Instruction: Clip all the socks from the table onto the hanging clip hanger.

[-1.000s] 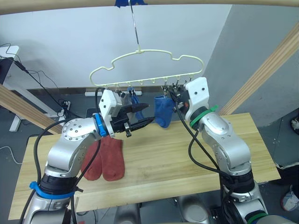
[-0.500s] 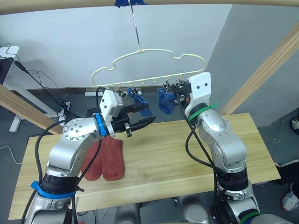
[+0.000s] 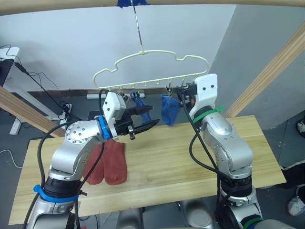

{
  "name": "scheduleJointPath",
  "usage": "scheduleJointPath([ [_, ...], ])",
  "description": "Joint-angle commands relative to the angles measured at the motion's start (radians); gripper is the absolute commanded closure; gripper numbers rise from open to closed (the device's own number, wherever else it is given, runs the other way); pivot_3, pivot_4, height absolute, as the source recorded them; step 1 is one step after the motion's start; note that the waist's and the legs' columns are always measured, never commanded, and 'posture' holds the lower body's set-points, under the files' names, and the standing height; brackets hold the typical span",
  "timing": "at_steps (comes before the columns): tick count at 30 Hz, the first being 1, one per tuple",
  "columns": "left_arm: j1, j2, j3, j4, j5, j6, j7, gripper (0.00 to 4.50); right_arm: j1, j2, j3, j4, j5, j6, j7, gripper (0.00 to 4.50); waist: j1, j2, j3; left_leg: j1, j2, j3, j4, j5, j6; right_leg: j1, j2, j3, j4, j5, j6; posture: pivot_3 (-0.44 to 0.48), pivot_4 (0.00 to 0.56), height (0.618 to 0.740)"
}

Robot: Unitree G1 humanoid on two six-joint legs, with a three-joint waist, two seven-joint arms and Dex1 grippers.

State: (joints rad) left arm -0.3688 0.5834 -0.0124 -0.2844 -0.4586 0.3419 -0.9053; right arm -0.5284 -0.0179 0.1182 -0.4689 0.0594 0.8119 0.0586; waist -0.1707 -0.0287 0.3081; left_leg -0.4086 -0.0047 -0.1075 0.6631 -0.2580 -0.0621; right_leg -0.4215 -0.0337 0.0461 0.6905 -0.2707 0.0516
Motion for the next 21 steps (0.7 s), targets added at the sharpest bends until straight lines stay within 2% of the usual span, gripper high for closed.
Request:
scheduleJointPath([
  [1,-0.008,-0.003,0.004,-0.027,-0.001,-0.015,0.001,2.01,-0.004,0.009,-0.004,-0.048,-0.003,-0.009,-0.014,1.54,0.0,0.0,0.0,0.0,0.0,0.0,0.0,0.0,0.0,0.0,0.0,0.0,0.0,0.0,0.0,-0.273,0.241,0.74],
  [21,-0.017,-0.003,-0.004,-0.021,0.0,-0.015,-0.007,2.01,-0.008,0.156,-0.038,-0.107,0.008,0.07,-0.107,1.54,-0.002,0.0,0.0,0.0,0.0,0.0,0.0,0.0,0.0,0.0,0.0,0.0,0.001,0.0,0.0,-0.281,0.24,0.74],
])
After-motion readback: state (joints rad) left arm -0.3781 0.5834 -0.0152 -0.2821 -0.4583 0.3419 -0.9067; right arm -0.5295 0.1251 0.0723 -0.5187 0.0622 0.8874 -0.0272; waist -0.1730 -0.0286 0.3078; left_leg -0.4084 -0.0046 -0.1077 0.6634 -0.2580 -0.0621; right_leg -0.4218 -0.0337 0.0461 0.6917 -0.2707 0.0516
